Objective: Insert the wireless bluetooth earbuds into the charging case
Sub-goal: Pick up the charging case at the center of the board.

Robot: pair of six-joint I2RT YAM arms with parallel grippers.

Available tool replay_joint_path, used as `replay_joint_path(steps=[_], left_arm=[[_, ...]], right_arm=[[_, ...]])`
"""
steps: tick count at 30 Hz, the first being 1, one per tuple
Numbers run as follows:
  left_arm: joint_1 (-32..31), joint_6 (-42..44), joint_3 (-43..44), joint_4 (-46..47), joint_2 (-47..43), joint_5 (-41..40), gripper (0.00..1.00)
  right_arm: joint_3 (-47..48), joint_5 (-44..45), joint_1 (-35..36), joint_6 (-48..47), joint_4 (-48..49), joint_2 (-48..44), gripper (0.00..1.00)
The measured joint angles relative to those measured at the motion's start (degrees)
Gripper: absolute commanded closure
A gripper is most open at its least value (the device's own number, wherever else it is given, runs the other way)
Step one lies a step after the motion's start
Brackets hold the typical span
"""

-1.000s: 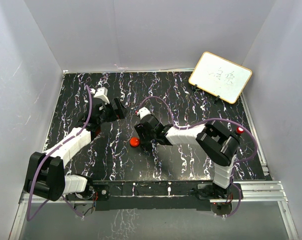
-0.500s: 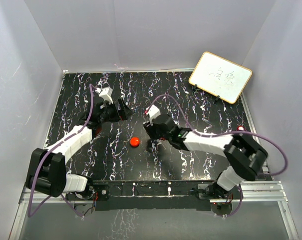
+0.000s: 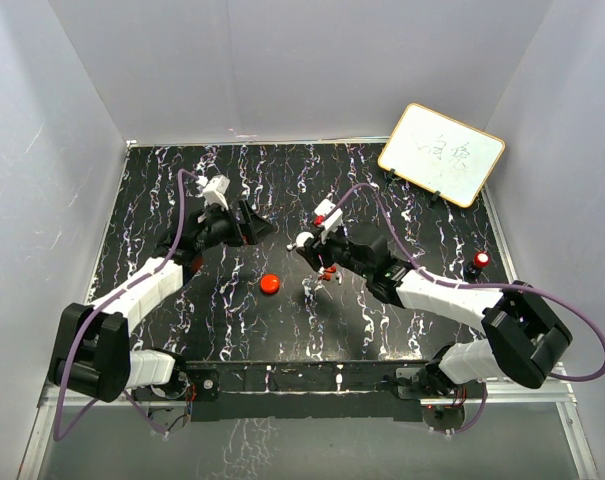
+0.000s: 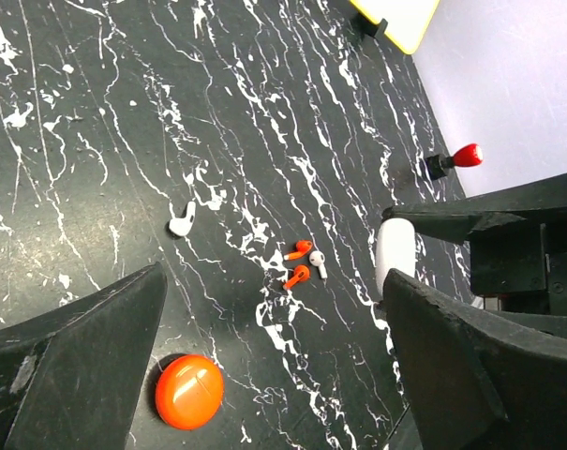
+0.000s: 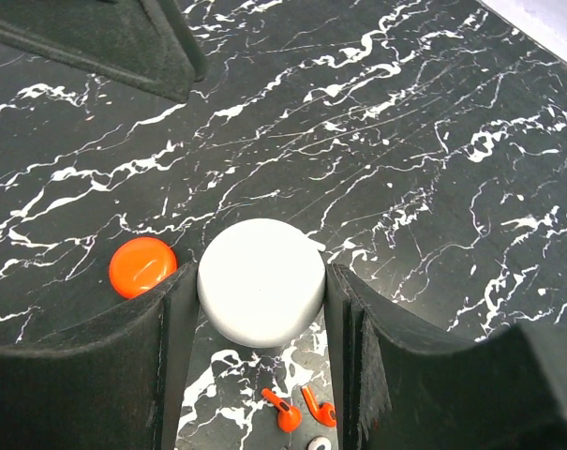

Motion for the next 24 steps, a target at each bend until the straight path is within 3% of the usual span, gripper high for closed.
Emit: replay_joint_path(steps=[5, 14, 19, 24], left_arm=[[0.0, -1.1, -0.1, 1.1, -0.5, 2.1, 0.03], [-0.4, -7.6, -3.1, 9.3, 0.7, 8.7, 0.18], [-1.5, -10.4, -3.7, 12.8, 1.9, 10.5, 0.08], [-2.8, -11.2, -3.8, 14.1, 1.9, 11.6, 0.06]], right_arm=[[0.0, -2.4, 0.0, -0.8, 0.4, 0.0, 0.59], [0.0, -5.3, 0.0, -1.8, 2.1, 1.1, 0.6], [0.1, -6.3, 0.0, -2.1, 3.0, 2.8, 0.6], [0.7, -7.3, 0.0, -2.2, 3.3, 3.9, 0.6]])
